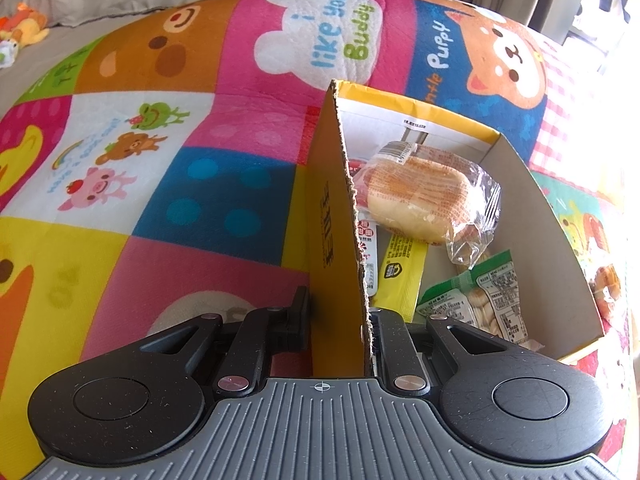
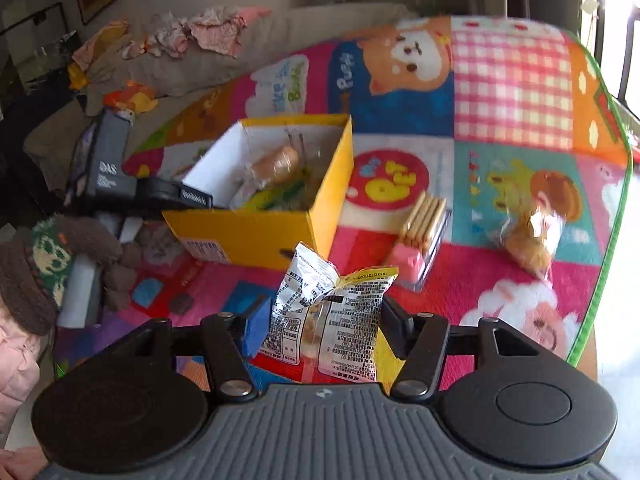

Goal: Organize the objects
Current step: 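Lift the red-white packet into the yellow box and open the right gripper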

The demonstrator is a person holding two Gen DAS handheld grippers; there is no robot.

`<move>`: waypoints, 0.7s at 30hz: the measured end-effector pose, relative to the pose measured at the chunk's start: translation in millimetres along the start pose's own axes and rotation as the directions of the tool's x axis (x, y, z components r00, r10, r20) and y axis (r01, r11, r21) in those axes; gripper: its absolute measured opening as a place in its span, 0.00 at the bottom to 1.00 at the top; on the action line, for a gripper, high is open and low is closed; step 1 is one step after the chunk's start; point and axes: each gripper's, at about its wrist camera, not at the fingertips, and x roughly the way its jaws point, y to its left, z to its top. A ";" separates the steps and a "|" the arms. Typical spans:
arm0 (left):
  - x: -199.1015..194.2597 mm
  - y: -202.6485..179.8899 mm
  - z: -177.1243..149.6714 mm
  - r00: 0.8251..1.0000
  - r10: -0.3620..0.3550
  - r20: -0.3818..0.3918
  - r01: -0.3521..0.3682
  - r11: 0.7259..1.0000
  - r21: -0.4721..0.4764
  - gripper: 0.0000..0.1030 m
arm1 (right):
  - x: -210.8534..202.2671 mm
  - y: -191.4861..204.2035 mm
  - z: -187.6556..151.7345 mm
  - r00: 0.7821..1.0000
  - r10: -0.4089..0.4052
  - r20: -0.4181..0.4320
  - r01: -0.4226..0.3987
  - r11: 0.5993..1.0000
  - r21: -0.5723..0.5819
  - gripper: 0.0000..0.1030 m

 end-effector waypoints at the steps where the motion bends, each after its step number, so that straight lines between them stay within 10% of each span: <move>1: 0.1 0.0 0.1 1.000 0.001 -0.001 -0.001 1.000 0.002 0.16 | -7.4 2.9 9.1 1.000 0.003 0.030 -0.003 1.000 -0.016 0.56; 12: -0.1 0.3 -0.8 1.000 -0.001 0.002 0.001 1.000 0.007 0.16 | -28.3 49.7 90.1 0.962 0.094 0.258 -0.057 0.988 -0.147 0.56; 21: -0.4 1.5 -1.3 1.000 -0.011 0.004 0.011 1.000 0.005 0.16 | 23.4 58.5 127.7 0.961 0.136 0.241 -0.117 0.989 -0.092 0.59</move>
